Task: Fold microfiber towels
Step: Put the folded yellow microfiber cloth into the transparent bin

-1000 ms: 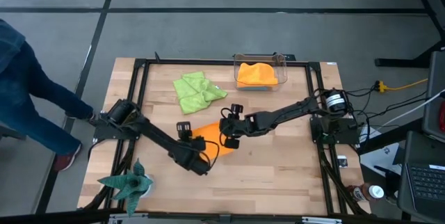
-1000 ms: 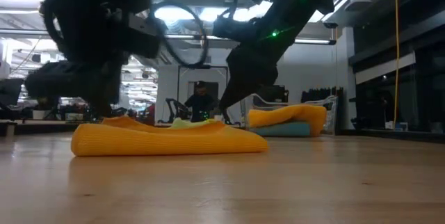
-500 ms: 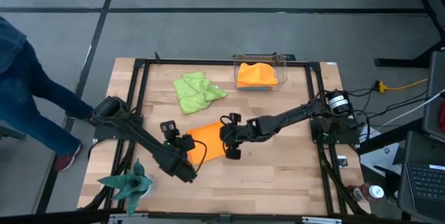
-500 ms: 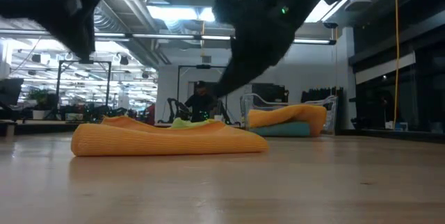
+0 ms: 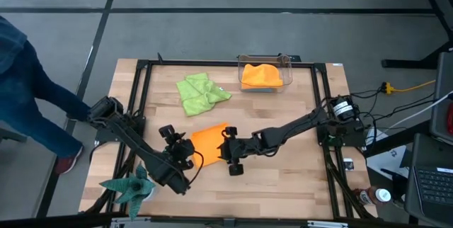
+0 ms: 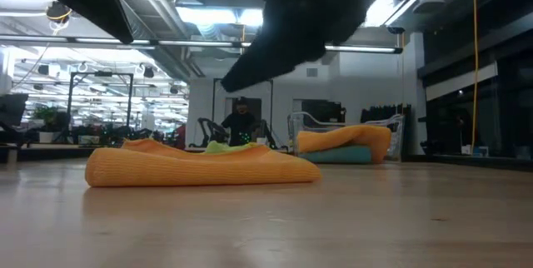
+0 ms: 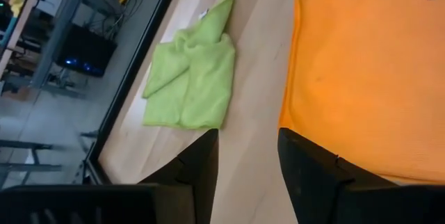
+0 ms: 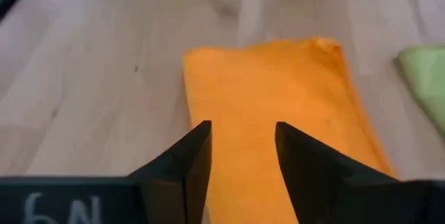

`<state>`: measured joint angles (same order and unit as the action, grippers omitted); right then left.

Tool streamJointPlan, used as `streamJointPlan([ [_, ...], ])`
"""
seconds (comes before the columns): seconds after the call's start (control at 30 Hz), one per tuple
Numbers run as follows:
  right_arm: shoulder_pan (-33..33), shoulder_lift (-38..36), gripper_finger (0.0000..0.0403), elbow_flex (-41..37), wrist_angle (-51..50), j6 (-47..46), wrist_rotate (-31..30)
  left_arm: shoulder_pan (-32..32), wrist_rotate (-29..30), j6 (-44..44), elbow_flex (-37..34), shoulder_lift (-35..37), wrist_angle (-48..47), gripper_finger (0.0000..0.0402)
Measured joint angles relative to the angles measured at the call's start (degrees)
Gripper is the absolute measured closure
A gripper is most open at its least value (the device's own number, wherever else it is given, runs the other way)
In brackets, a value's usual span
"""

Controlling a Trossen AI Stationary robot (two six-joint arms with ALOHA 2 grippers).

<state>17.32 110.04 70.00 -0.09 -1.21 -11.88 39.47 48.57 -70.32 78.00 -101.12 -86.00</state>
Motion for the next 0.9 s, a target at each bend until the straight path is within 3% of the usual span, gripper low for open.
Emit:
streamJointPlan([
  [0.27, 0.11, 5.82, 0.0140, -0.01, 4.43, -1.35, 0.43, 0.08, 0.33, 0.35, -0.04, 0.00, -0.70, 0.0260],
  [0.4, 0.15, 8.16, 0.0107, -0.04, 6.79, 0.78, 0.46, 0.03, 0.33, 0.37, -0.04, 0.00, -0.71, 0.0260],
  [0.57, -0.08, 13.13, 0.0106, -0.04, 10.47, 1.49, 0.34, 0.03, 0.33, 0.37, -0.04, 0.00, -0.72, 0.0260],
  [0.73, -1.72, 15.12, 0.0119, 0.77, 11.10, -3.05, -3.89, 0.03, 0.32, 0.38, -0.04, 0.00, -0.70, 0.0260],
  [0.9, -5.10, 15.25, 0.0172, 0.76, 9.88, -5.01, -4.78, 0.03, 0.07, 0.39, -0.04, -0.02, -0.70, 0.0260],
])
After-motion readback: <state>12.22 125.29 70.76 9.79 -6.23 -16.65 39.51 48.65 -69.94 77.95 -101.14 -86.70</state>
